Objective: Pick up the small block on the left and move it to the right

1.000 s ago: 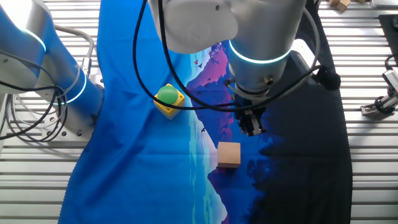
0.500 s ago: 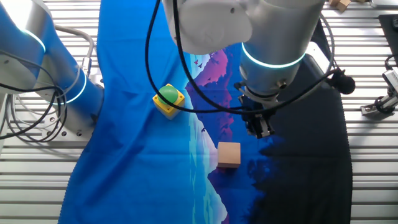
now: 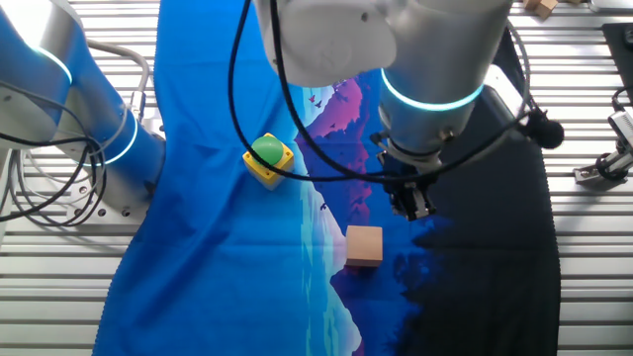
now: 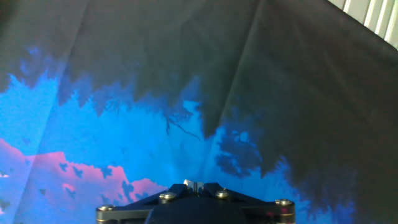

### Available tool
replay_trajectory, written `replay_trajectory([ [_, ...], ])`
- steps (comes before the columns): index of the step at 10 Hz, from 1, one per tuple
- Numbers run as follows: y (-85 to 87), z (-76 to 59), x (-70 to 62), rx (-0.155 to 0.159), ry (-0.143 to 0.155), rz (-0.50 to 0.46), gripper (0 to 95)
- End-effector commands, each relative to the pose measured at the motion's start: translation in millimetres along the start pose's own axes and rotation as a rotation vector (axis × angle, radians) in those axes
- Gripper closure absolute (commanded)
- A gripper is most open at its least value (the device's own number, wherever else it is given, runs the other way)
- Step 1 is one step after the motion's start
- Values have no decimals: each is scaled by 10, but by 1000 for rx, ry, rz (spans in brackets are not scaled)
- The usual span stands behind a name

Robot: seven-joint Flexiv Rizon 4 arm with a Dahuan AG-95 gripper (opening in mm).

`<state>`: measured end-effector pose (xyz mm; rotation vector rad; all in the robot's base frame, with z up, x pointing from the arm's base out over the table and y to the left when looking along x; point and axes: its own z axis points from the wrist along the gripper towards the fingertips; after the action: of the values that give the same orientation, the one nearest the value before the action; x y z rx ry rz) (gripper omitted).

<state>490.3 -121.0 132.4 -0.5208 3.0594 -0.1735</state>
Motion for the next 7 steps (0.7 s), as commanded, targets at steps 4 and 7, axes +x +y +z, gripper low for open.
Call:
replay_trajectory([
  [4, 10, -12, 10, -138, 73, 273, 950],
  [7, 10, -12, 10, -136, 75, 264, 950],
])
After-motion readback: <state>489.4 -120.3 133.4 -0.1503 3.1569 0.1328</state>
